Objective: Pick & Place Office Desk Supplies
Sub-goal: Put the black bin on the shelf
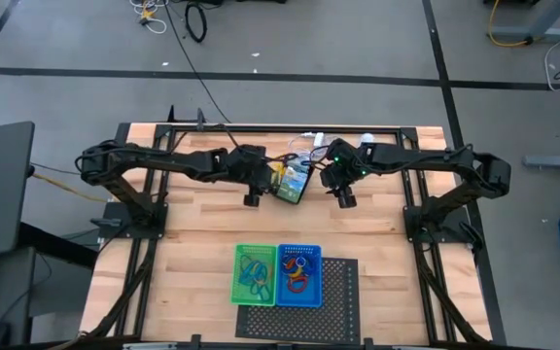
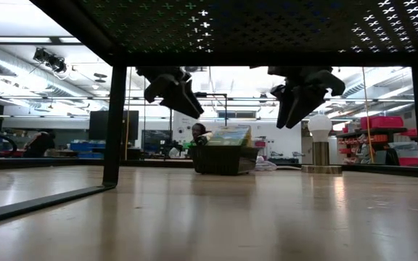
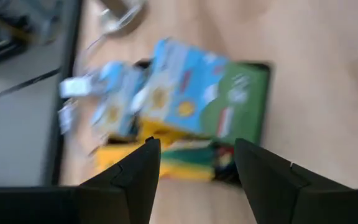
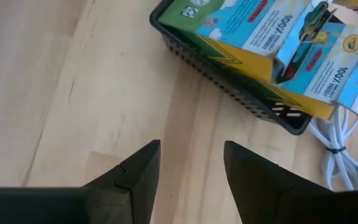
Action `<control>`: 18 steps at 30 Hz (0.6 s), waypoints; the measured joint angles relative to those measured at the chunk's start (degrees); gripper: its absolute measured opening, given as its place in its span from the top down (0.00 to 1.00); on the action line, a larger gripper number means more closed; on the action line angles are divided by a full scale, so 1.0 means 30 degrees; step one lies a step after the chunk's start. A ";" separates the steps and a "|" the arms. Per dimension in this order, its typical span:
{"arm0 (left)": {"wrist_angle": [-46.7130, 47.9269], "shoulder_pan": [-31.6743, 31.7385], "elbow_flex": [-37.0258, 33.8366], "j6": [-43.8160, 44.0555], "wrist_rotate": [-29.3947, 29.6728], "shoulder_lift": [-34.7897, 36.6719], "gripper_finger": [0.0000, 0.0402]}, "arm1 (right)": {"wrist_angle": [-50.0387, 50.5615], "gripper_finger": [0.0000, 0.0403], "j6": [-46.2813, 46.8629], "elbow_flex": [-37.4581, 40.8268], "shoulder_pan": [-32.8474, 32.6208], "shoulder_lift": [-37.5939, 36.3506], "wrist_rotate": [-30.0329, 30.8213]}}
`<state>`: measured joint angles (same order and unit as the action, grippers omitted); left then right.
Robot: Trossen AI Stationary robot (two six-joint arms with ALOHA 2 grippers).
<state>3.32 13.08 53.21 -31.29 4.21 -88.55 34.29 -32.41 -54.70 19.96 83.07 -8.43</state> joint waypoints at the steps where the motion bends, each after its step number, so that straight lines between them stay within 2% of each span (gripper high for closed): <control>1: 0.0261 0.0039 0.0007 0.0026 0.0624 0.0171 0.47 | 0.0075 0.54 -0.0119 0.0000 0.0007 0.0000 0.0037; 4: 0.1525 0.0838 0.0007 0.0444 0.1287 0.0537 0.47 | -0.0074 0.54 -0.0201 0.0000 0.0061 0.0000 0.0365; 7: 0.2089 0.2459 -0.0425 0.1295 0.0997 0.0523 0.47 | -0.0238 0.54 -0.0182 0.0002 0.0046 0.0000 0.0803; 14: 0.1078 0.5472 -0.1921 0.2580 -0.1625 0.0499 0.49 | -0.0744 0.54 -0.0433 0.0003 0.0046 0.0000 0.2925; 18: -0.0185 0.5941 -0.2099 0.2715 -0.3253 0.0408 0.58 | -0.1610 0.58 -0.0649 0.0000 0.0054 0.0000 0.3306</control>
<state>2.76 30.91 46.92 -23.14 -5.55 -87.32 29.46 -34.36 -54.70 20.12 83.07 1.48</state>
